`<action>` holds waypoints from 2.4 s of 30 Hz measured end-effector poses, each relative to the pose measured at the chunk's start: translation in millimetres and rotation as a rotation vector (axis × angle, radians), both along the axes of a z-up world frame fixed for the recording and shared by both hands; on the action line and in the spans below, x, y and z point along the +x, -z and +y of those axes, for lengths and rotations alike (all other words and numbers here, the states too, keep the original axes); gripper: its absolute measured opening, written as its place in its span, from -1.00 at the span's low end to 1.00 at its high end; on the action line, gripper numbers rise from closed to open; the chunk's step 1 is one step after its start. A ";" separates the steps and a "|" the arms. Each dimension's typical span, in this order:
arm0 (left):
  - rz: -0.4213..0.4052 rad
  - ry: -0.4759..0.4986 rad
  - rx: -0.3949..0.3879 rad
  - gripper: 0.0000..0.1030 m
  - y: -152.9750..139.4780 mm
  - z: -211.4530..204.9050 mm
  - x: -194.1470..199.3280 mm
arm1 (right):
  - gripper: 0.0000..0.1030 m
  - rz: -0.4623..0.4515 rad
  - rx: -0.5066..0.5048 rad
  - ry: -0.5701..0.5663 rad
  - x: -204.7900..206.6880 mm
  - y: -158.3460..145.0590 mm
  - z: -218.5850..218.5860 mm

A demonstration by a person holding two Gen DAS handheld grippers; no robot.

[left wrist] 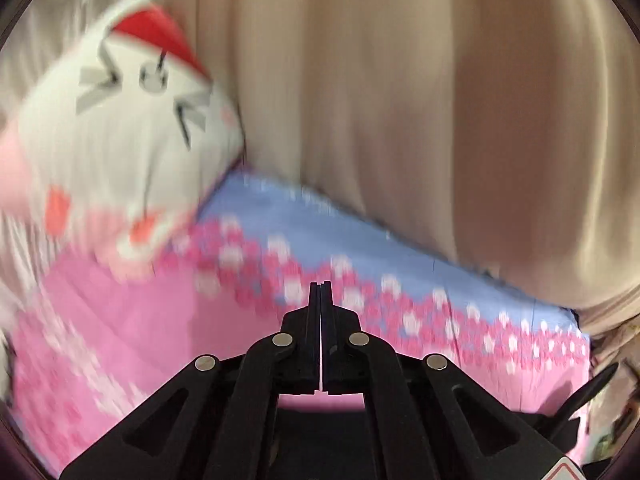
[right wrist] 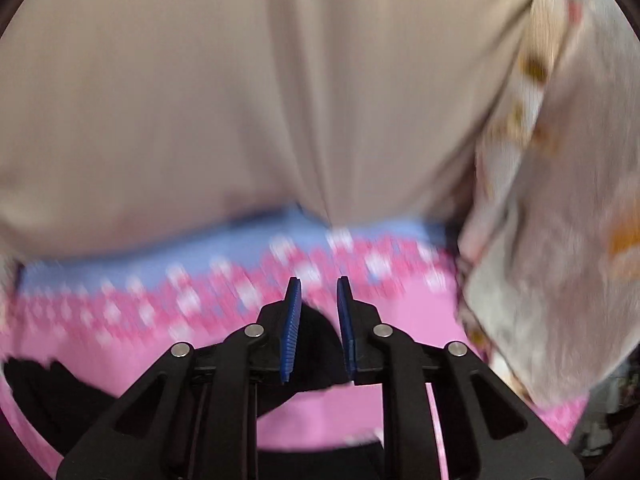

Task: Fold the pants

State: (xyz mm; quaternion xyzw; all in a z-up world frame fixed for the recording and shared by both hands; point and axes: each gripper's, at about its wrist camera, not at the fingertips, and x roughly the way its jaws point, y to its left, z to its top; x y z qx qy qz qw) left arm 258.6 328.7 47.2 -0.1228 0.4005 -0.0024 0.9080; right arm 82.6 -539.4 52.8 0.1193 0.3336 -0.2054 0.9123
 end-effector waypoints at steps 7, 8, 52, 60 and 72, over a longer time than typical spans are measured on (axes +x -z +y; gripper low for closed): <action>0.176 0.078 0.050 0.63 46.5 -7.5 -70.9 | -0.65 0.030 0.020 0.019 -53.2 11.1 4.3; 0.213 0.060 0.027 0.68 65.0 -5.4 -89.1 | -0.65 0.041 0.045 0.022 -62.9 20.4 8.2; 0.344 -0.271 -0.282 -0.64 213.0 48.3 -165.5 | 0.76 0.487 -0.001 0.174 94.5 160.3 71.4; 0.402 -0.280 -0.196 -0.60 212.2 41.7 -152.8 | 0.76 0.344 0.198 0.399 103.3 178.4 -4.6; 0.429 -0.293 -0.143 -0.57 210.9 35.6 -147.7 | -0.95 0.440 0.124 -0.082 196.2 188.3 23.2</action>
